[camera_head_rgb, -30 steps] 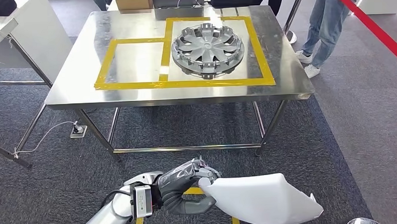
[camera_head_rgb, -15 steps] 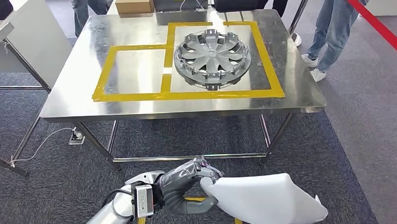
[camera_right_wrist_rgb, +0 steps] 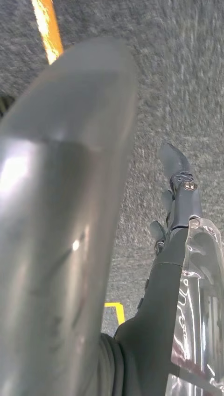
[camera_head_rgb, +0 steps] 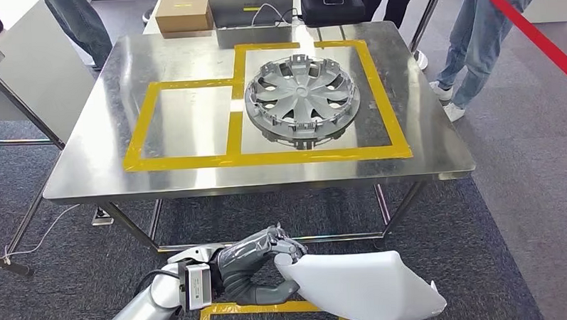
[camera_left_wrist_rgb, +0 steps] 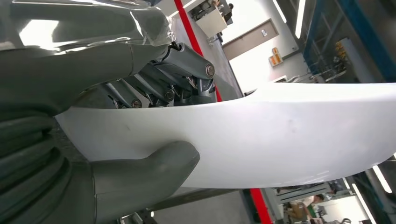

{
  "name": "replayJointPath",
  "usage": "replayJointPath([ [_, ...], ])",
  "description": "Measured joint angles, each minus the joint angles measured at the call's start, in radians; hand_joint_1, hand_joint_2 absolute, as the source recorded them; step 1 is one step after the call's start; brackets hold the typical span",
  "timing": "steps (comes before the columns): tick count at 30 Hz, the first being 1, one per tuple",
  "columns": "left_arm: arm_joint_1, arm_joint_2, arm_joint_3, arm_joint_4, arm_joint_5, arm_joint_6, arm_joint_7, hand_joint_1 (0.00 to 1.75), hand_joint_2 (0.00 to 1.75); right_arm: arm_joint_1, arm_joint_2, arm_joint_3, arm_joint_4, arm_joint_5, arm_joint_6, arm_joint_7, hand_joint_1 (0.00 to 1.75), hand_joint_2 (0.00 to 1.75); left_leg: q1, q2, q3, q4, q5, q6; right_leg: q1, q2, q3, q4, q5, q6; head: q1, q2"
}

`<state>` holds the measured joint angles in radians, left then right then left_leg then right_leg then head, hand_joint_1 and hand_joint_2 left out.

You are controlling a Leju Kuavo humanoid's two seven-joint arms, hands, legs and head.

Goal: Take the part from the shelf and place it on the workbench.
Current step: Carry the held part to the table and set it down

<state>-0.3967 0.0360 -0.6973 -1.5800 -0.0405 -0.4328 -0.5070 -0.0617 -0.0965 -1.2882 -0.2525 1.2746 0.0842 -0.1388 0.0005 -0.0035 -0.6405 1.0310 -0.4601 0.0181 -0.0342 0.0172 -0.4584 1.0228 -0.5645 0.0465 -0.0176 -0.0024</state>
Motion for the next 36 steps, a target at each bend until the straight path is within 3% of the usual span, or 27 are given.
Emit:
replayJointPath([
  [2, -0.006, -0.001, -0.002, 0.002, -0.006, 0.0, -0.001, 1.75, 1.75, -0.006, 0.006, 0.0, 0.002, 0.0, 0.001, -0.003, 0.0, 0.0, 0.004, 0.002, 0.025, -0.006, -0.006, 0.015, -0.001, -0.003, -0.03, 0.069, 0.022, 0.007, 0.004, 0.0],
  [4, -0.011, -0.004, -0.003, 0.007, -0.011, 0.0, 0.0, 1.75, 1.75, -0.011, 0.01, 0.0, 0.004, 0.0, 0.002, -0.005, 0.0, 0.0, 0.004, 0.003, 0.044, -0.009, -0.019, 0.025, 0.001, -0.006, -0.114, 0.191, 0.012, 0.009, 0.007, 0.0],
  [6, -0.014, -0.008, -0.004, 0.013, -0.012, 0.0, 0.006, 1.75, 1.75, -0.011, 0.011, 0.0, 0.007, 0.003, 0.003, -0.009, 0.0, 0.0, 0.002, 0.001, 0.062, -0.009, -0.04, 0.03, 0.003, -0.007, -0.201, 0.277, -0.058, 0.01, 0.008, 0.0],
  [7, -0.015, -0.009, -0.004, 0.015, -0.012, 0.0, 0.01, 1.75, 1.75, -0.01, 0.011, 0.001, 0.007, 0.004, 0.004, -0.011, 0.0, 0.0, 0.002, -0.001, 0.074, -0.009, -0.051, 0.03, 0.004, -0.007, -0.227, 0.283, -0.093, 0.01, 0.008, 0.0],
  [8, -0.016, -0.009, -0.005, 0.017, -0.011, 0.0, 0.015, 1.75, 1.75, -0.009, 0.011, 0.001, 0.007, 0.006, 0.005, -0.015, 0.0, 0.0, 0.001, -0.002, 0.089, -0.009, -0.063, 0.03, 0.005, -0.007, -0.24, 0.261, -0.107, 0.009, 0.008, 0.0],
  [9, -0.017, -0.009, -0.006, 0.017, -0.011, 0.0, 0.019, 1.75, 1.75, -0.008, 0.011, 0.001, 0.008, 0.007, 0.006, -0.017, 0.0, 0.0, 0.001, -0.002, 0.105, -0.009, -0.076, 0.028, 0.006, -0.008, -0.24, 0.214, -0.09, 0.007, 0.009, 0.0],
  [12, -0.02, -0.009, -0.01, 0.018, -0.009, 0.001, 0.025, 1.75, 1.75, -0.008, 0.009, 0.002, 0.008, 0.006, 0.009, -0.02, 0.0, 0.0, -0.002, 0.001, 0.144, -0.01, -0.116, 0.016, 0.012, -0.029, -0.214, 0.053, 0.081, -0.008, 0.01, 0.0],
  [13, -0.02, -0.008, -0.012, 0.018, -0.009, 0.001, 0.026, 1.75, 1.75, -0.008, 0.009, 0.002, 0.009, 0.004, 0.01, -0.021, 0.0, 0.0, -0.004, 0.003, 0.154, -0.012, -0.124, 0.01, 0.014, -0.033, -0.208, 0.029, 0.119, -0.013, 0.01, 0.0],
  [14, -0.022, -0.008, -0.013, 0.018, -0.008, 0.001, 0.027, 1.75, 1.75, -0.009, 0.009, 0.002, 0.01, 0.002, 0.01, -0.021, 0.0, 0.0, -0.006, 0.003, 0.163, -0.012, -0.127, 0.003, 0.016, -0.032, -0.203, 0.024, 0.131, -0.017, 0.009, 0.0],
  [16, -0.025, -0.009, -0.015, 0.016, -0.008, 0.001, 0.027, 1.75, 1.75, -0.011, 0.009, 0.001, 0.011, 0.0, 0.012, -0.021, 0.0, 0.0, -0.006, 0.005, 0.154, 0.015, -0.112, -0.008, 0.012, -0.022, -0.184, 0.018, 0.126, -0.027, 0.009, 0.0],
  [18, -0.027, -0.009, -0.016, 0.014, -0.006, 0.001, 0.027, 1.75, 1.75, -0.011, 0.009, 0.001, 0.012, 0.0, 0.012, -0.021, 0.0, 0.0, -0.005, 0.005, 0.095, 0.11, -0.096, -0.018, 0.007, -0.014, -0.163, 0.011, 0.114, -0.038, 0.007, 0.0],
  [19, -0.027, -0.008, -0.016, 0.014, -0.004, 0.001, 0.027, 1.75, 1.75, -0.011, 0.01, 0.001, 0.012, 0.0, 0.012, -0.021, 0.0, 0.0, -0.003, 0.005, 0.051, 0.169, -0.106, -0.023, 0.006, -0.011, -0.154, 0.008, 0.106, -0.042, 0.006, 0.0],
  [21, -0.026, -0.006, -0.017, 0.015, -0.002, 0.001, 0.027, 1.75, 1.75, -0.01, 0.011, 0.001, 0.013, 0.0, 0.012, -0.021, 0.0, 0.0, 0.0, 0.005, -0.03, 0.254, -0.166, -0.03, 0.005, -0.003, -0.136, 0.007, 0.087, -0.045, 0.005, 0.0],
  [22, -0.025, -0.005, -0.017, 0.015, -0.002, 0.001, 0.027, 1.75, 1.75, -0.009, 0.011, 0.001, 0.013, 0.0, 0.012, -0.021, 0.0, 0.0, 0.001, 0.005, -0.054, 0.263, -0.19, -0.031, 0.005, 0.002, -0.126, 0.007, 0.077, -0.045, 0.005, 0.0],
  [23, -0.025, -0.004, -0.017, 0.016, -0.002, 0.001, 0.027, 1.75, 1.75, -0.009, 0.011, 0.001, 0.013, 0.0, 0.012, -0.021, 0.0, 0.0, 0.001, 0.005, -0.064, 0.247, -0.194, -0.031, 0.005, 0.008, -0.113, 0.007, 0.068, -0.044, 0.005, 0.0],
  [24, -0.025, -0.004, -0.017, 0.016, -0.002, 0.001, 0.027, 1.75, 1.75, -0.009, 0.011, 0.001, 0.013, 0.0, 0.012, -0.021, 0.0, 0.0, 0.001, 0.004, -0.06, 0.202, -0.17, -0.029, 0.006, 0.013, -0.099, 0.007, 0.057, -0.043, 0.005, 0.0],
  [26, -0.024, -0.003, -0.017, 0.016, -0.001, 0.001, 0.027, 1.75, 1.75, -0.01, 0.013, 0.001, 0.014, 0.0, 0.011, -0.021, 0.0, 0.0, -0.002, -0.006, -0.03, 0.079, -0.071, -0.02, 0.007, 0.022, -0.075, 0.005, 0.036, -0.039, 0.007, 0.0],
  [28, -0.025, -0.001, -0.017, 0.018, -0.002, 0.0, 0.027, 1.75, 1.75, -0.011, 0.016, 0.001, 0.015, -0.002, 0.011, -0.022, 0.0, 0.0, -0.008, -0.016, -0.009, 0.006, -0.002, -0.008, 0.006, 0.03, -0.06, -0.001, 0.021, -0.029, 0.007, 0.0],
  [30, -0.029, -0.001, -0.018, 0.019, -0.003, -0.003, 0.025, 1.75, 1.75, -0.009, 0.019, 0.001, 0.016, -0.006, 0.011, -0.023, 0.0, 0.0, -0.012, -0.017, 0.009, -0.012, 0.002, 0.005, 0.004, 0.034, -0.048, -0.004, 0.024, -0.014, 0.007, 0.0],
  [32, -0.034, -0.002, -0.019, 0.018, -0.002, -0.005, 0.023, 1.75, 1.75, -0.009, 0.023, 0.001, 0.016, -0.01, 0.01, -0.025, 0.0, 0.0, -0.009, -0.01, 0.038, -0.027, -0.004, 0.018, 0.004, 0.022, -0.056, 0.032, 0.035, -0.006, 0.009, 0.0],
  [34, -0.037, -0.005, -0.02, 0.018, -0.003, -0.005, 0.023, 1.75, 1.75, -0.013, 0.024, 0.001, 0.017, -0.014, 0.008, -0.027, 0.0, 0.0, -0.006, -0.003, 0.063, -0.035, -0.017, 0.029, 0.006, 0.004, -0.116, 0.133, 0.023, -0.003, 0.012, 0.0],
  [36, -0.036, -0.006, -0.023, 0.019, -0.008, -0.003, 0.023, 1.75, 1.75, -0.011, 0.024, 0.001, 0.017, -0.015, 0.008, -0.029, 0.0, 0.0, -0.006, 0.002, 0.083, -0.036, -0.037, 0.033, 0.006, -0.004, -0.204, 0.25, -0.026, 0.001, 0.014, 0.0],
])
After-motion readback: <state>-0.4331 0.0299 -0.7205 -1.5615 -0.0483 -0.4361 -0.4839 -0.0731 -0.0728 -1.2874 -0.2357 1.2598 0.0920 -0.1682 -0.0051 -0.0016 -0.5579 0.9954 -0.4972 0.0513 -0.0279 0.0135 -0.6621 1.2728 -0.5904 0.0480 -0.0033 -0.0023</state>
